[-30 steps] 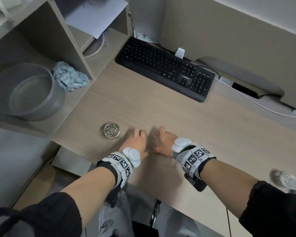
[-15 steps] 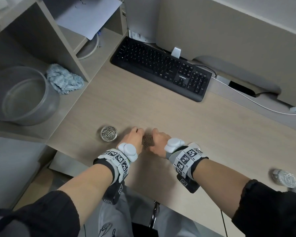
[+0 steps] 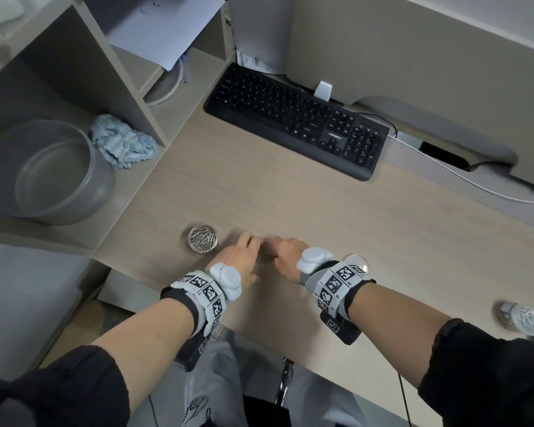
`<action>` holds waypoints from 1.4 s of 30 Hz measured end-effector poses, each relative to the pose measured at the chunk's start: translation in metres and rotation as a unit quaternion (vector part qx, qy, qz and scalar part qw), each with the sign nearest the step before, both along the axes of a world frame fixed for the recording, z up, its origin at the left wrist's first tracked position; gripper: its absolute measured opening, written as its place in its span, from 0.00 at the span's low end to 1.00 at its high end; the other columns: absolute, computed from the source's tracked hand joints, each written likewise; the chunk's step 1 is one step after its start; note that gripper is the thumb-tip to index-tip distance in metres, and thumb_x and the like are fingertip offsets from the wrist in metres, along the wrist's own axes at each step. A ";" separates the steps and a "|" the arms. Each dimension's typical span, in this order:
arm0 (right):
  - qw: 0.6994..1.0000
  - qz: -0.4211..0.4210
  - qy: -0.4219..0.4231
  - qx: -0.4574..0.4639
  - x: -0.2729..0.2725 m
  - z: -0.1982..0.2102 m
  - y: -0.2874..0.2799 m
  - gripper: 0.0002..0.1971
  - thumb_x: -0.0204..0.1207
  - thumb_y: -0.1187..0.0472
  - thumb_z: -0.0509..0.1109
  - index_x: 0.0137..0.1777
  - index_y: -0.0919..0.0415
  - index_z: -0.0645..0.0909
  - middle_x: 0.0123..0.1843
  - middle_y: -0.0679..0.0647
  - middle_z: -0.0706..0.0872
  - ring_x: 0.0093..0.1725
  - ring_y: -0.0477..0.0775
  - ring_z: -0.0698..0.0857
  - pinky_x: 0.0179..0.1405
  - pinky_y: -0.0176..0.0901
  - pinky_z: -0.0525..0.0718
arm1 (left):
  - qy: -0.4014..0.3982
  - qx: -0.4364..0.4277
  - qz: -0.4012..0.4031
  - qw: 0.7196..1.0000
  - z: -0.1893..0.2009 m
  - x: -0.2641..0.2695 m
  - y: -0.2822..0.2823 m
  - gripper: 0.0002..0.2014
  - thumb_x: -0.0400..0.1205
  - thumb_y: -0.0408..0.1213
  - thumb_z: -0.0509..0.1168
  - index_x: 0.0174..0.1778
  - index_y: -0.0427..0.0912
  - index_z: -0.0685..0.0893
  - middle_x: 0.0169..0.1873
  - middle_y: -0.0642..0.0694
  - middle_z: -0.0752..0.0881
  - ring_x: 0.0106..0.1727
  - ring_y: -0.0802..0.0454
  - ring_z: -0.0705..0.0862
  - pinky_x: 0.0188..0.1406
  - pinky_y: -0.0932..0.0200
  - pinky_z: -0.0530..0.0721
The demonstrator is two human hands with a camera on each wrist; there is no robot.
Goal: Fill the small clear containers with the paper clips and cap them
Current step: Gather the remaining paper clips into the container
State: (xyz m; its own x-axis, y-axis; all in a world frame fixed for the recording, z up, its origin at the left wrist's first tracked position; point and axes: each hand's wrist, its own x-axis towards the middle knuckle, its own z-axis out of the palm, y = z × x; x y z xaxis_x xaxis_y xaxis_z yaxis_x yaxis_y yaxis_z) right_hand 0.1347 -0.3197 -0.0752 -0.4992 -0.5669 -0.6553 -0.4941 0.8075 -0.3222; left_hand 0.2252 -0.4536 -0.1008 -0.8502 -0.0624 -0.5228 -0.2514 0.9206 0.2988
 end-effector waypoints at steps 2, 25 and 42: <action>1.000 -0.004 -0.007 -0.004 0.000 -0.001 0.001 0.11 0.80 0.64 0.59 0.61 0.60 0.75 0.56 0.63 0.85 0.50 0.67 0.84 0.42 0.49 0.78 | -0.002 0.011 0.028 1.000 0.000 -0.003 0.000 0.34 0.72 0.44 0.78 0.69 0.45 0.68 0.63 0.45 0.70 0.48 0.34 0.86 0.45 0.43 0.84; 0.997 -0.063 -0.028 -0.022 -0.014 0.014 0.006 0.06 0.70 0.55 0.63 0.35 0.49 0.68 0.39 0.51 0.82 0.39 0.62 0.85 0.40 0.54 0.86 | -0.030 0.020 0.022 0.999 0.001 -0.020 0.003 0.13 0.80 0.34 0.63 0.60 0.41 0.80 0.55 0.39 0.84 0.55 0.36 0.85 0.50 0.49 0.85; 0.996 -0.005 -0.017 -0.092 0.004 0.037 -0.103 0.06 0.72 0.62 0.67 0.38 0.51 0.73 0.43 0.54 0.86 0.43 0.61 0.84 0.43 0.49 0.83 | 0.070 0.085 0.271 0.956 0.054 0.022 -0.098 0.07 0.78 0.35 0.71 0.51 0.42 0.88 0.47 0.44 0.90 0.50 0.44 0.87 0.52 0.56 0.83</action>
State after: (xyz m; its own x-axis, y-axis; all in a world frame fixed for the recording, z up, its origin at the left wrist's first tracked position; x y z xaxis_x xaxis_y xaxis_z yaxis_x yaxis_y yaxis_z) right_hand 0.1388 -0.4225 -0.0378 -0.4846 -0.6745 -0.5569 -0.4726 0.7376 -0.4822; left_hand 0.2474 -0.5520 -0.0473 -0.7797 -0.4376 -0.4478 -0.6240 0.6025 0.4977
